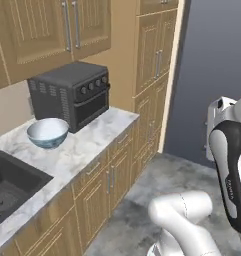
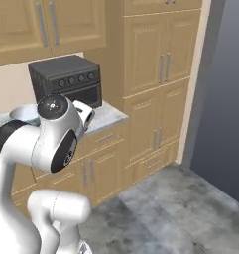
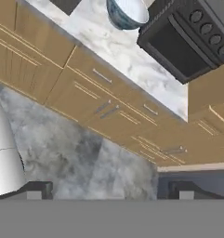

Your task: Clear the mugs and bowl far away from the sink.

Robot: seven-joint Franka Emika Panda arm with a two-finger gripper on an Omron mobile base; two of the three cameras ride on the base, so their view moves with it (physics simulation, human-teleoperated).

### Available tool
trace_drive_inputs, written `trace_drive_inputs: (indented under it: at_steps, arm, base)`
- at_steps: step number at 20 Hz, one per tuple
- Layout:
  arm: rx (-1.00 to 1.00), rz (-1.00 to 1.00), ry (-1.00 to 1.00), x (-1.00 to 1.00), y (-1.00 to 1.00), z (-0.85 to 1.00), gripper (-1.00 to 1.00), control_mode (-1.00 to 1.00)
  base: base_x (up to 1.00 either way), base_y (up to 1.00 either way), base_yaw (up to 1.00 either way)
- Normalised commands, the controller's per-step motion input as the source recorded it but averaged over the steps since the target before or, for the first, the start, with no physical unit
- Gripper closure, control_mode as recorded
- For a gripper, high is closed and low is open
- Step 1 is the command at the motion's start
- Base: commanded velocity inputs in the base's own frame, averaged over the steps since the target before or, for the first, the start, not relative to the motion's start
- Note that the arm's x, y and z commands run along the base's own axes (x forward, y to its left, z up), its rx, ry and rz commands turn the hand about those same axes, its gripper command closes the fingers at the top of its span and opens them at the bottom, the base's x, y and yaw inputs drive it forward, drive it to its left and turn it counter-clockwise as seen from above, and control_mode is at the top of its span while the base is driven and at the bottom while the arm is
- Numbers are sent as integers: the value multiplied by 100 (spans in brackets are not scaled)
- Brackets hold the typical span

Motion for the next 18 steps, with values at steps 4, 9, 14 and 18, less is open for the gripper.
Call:
trace_drive_inputs:
  at_steps: [4, 9, 14, 18]
  arm:
    - [0, 0, 0, 0, 0, 0, -100, 100]
    - [0, 0, 0, 0, 0, 0, -100, 100]
    - [0, 0, 0, 0, 0, 0, -100, 100]
    - [0, 0, 0, 0, 0, 0, -100, 100]
  base:
    - [74, -19, 77]
    - [54, -10, 81]
    - [57, -6, 53]
    - [47, -35, 20]
